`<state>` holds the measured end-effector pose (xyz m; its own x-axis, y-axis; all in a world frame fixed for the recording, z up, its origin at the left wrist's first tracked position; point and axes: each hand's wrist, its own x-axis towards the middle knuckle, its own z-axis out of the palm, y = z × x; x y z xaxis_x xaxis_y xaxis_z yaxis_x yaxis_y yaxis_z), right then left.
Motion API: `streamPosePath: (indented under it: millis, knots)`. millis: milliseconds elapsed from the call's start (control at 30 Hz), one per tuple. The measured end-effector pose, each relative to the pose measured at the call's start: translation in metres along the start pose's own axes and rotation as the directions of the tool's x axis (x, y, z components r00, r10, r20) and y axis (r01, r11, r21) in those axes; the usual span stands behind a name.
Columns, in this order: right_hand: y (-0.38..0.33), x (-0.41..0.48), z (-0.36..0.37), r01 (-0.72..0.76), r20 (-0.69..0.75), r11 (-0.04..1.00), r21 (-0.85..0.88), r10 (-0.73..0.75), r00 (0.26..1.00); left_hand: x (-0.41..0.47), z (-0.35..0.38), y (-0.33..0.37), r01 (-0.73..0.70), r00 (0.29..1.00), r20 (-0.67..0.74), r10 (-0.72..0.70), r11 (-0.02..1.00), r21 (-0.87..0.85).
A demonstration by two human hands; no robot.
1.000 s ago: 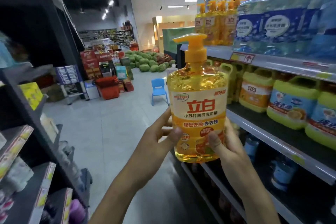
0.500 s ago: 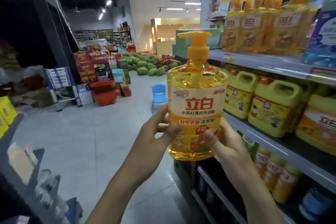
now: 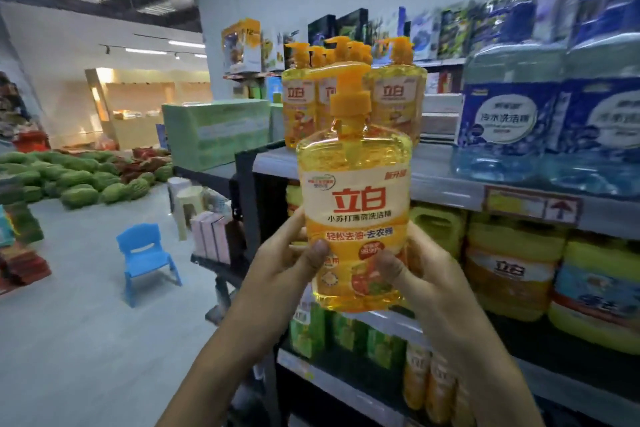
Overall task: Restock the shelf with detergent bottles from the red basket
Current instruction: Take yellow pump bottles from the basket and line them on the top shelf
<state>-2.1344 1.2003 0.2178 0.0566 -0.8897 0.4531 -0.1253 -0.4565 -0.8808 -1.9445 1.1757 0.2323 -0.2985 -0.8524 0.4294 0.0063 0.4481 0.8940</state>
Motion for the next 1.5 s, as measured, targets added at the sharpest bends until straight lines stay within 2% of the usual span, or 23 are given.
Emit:
streamPosePath:
  millis: [133, 367, 633, 733, 1000, 1133, 1167, 1233, 1300, 1333, 1400, 1500]
  knots:
    - [0.014, 0.047, -0.019, 0.048, -0.076, 0.995, -0.088, -0.055, 0.996, 0.071, -0.003, -0.022, -0.065, 0.990, 0.126, 0.067, 0.998, -0.020]
    - [0.024, 0.117, -0.035, 0.116, -0.187, 0.967, -0.229, -0.160, 0.969, 0.170, -0.015, -0.030, -0.153, 0.956, 0.246, 0.161, 0.987, -0.053]
    - [0.017, 0.187, -0.050, 0.143, -0.253, 0.905, -0.400, -0.259, 0.932, 0.260, -0.022, -0.031, -0.249, 0.900, 0.307, 0.310, 0.943, -0.221]
    - [0.019, 0.212, -0.049, 0.106, -0.301, 0.902, -0.419, -0.248, 0.921, 0.292, -0.026, -0.039, -0.232, 0.873, 0.370, 0.318, 0.938, -0.258]
    - [0.037, 0.245, -0.046, -0.170, -0.416, 0.888, -0.427, -0.026, 0.909, 0.340, -0.034, -0.073, -0.038, 0.842, 0.504, 0.192, 0.953, -0.299]
    - [0.037, 0.250, -0.044, -0.335, -0.505, 0.806, -0.488, 0.052, 0.861, 0.350, -0.034, -0.078, -0.003, 0.827, 0.549, 0.117, 0.979, -0.204]
    - [0.036, 0.252, -0.043, -0.374, -0.526, 0.783, -0.496, 0.071, 0.847, 0.351, -0.034, -0.080, -0.032, 0.839, 0.534, 0.104, 0.989, -0.142]
    - [0.034, 0.254, -0.040, -0.430, -0.546, 0.747, -0.507, 0.108, 0.831, 0.346, -0.035, -0.082, -0.204, 0.866, 0.483, 0.129, 0.973, 0.105]
    - [0.030, 0.253, -0.036, -0.462, -0.543, 0.707, -0.535, 0.131, 0.829, 0.339, -0.039, -0.086, -0.428, 0.866, 0.439, 0.238, 0.806, 0.408]
    - [0.028, 0.252, -0.035, -0.474, -0.538, 0.686, -0.552, 0.142, 0.831, 0.336, -0.041, -0.088, -0.484, 0.856, 0.433, 0.281, 0.729, 0.484]
    - [0.027, 0.250, -0.036, -0.523, -0.542, 0.645, -0.557, 0.195, 0.818, 0.336, -0.045, -0.092, -0.503, 0.853, 0.427, 0.301, 0.695, 0.514]
    - [0.025, 0.251, -0.035, -0.568, -0.568, 0.600, -0.563, 0.219, 0.794, 0.337, -0.046, -0.093, -0.469, 0.868, 0.406, 0.287, 0.741, 0.480]
